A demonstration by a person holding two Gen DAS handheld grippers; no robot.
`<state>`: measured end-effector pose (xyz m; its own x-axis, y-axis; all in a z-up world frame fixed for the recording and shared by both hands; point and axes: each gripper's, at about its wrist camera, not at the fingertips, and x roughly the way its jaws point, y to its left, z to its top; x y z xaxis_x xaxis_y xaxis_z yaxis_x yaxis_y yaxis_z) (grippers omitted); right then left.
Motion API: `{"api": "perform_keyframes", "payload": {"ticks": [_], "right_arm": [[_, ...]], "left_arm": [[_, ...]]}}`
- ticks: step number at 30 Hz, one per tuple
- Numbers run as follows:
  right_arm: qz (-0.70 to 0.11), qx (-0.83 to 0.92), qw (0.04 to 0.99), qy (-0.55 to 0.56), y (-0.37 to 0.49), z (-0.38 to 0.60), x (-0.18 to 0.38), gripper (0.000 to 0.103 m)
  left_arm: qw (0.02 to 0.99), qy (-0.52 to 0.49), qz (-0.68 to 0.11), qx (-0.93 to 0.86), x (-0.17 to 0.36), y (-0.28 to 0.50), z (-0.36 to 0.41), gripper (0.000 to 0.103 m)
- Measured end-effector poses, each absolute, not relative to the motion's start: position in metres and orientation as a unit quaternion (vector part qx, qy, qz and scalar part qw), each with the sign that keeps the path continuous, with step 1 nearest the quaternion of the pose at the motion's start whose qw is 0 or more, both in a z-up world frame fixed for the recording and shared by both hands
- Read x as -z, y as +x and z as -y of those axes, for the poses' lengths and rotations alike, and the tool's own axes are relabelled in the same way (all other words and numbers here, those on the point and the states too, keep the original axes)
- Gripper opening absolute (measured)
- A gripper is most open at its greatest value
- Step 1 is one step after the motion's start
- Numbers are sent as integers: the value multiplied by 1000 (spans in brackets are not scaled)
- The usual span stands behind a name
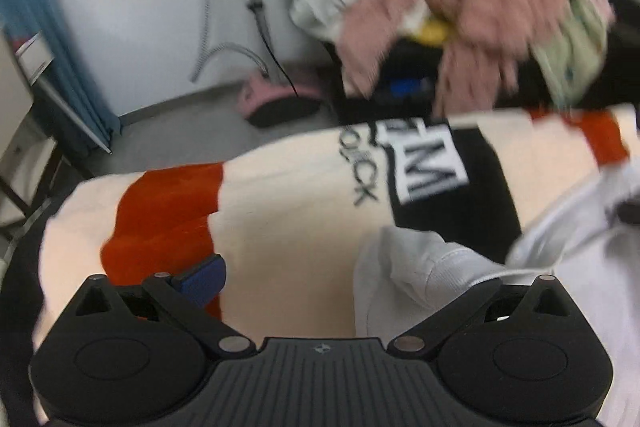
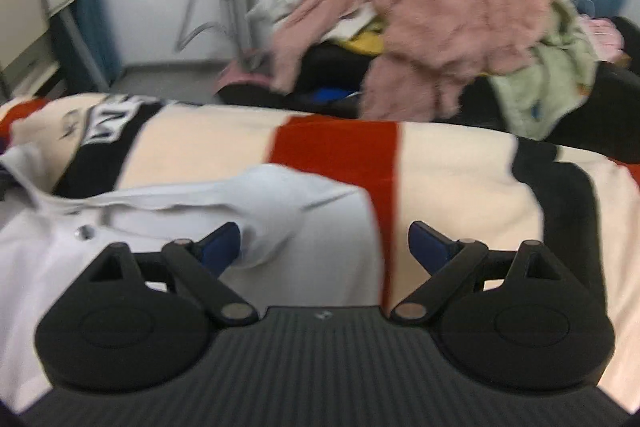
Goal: Fold clothes
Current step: 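Lower the T-shirt with the right gripper and release it flat on the bed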
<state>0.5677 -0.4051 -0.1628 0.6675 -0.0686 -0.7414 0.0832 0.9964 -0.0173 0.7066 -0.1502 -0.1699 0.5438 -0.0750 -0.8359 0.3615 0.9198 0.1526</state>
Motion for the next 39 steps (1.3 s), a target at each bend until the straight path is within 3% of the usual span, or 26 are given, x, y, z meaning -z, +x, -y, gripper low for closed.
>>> {"api": "perform_keyframes", "payload": {"ticks": [10, 19, 26, 32, 39], "right_arm": [[-334, 27, 941, 57, 497, 366, 100, 93], [-276, 83, 952, 103, 332, 332, 81, 93], [-219, 80, 967, 107, 201, 302, 87, 93], [-169, 95, 972, 131, 127, 288, 114, 93], [-159, 93, 969, 164, 103, 290, 106, 93]], "left_arm": [[912, 138, -355, 151, 115, 629, 148, 103], [929, 146, -323, 105, 92, 493, 137, 103], [951, 84, -276, 108, 75, 392, 92, 103], [961, 4, -250, 119, 87, 283, 27, 103], [946, -82, -293, 109, 128, 241, -28, 97]]}}
